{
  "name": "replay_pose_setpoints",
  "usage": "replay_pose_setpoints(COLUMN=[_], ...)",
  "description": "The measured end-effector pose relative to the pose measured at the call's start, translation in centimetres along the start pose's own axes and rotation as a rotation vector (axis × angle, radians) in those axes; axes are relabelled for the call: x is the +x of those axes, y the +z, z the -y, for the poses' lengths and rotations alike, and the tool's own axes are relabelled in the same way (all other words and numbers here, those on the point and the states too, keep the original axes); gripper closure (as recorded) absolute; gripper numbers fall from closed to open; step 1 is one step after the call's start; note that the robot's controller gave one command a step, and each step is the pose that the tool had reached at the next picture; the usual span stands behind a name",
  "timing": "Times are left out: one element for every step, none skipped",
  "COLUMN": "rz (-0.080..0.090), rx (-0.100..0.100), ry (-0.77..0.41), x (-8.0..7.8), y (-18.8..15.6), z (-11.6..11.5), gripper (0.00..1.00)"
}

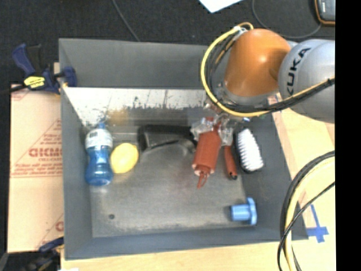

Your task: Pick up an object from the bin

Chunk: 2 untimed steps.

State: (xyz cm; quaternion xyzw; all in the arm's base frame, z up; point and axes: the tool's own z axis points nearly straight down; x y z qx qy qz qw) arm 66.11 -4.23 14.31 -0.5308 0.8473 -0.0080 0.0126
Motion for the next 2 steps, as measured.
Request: replay_pose_setpoints(rz=[0.003,0.004], rx=[0.0,0.005], ry=[0.002,0.007], x=[0.0,0.0], y=[-0.4,-4.3], z=[-0.1,0.2], gripper=[1.0,1.0])
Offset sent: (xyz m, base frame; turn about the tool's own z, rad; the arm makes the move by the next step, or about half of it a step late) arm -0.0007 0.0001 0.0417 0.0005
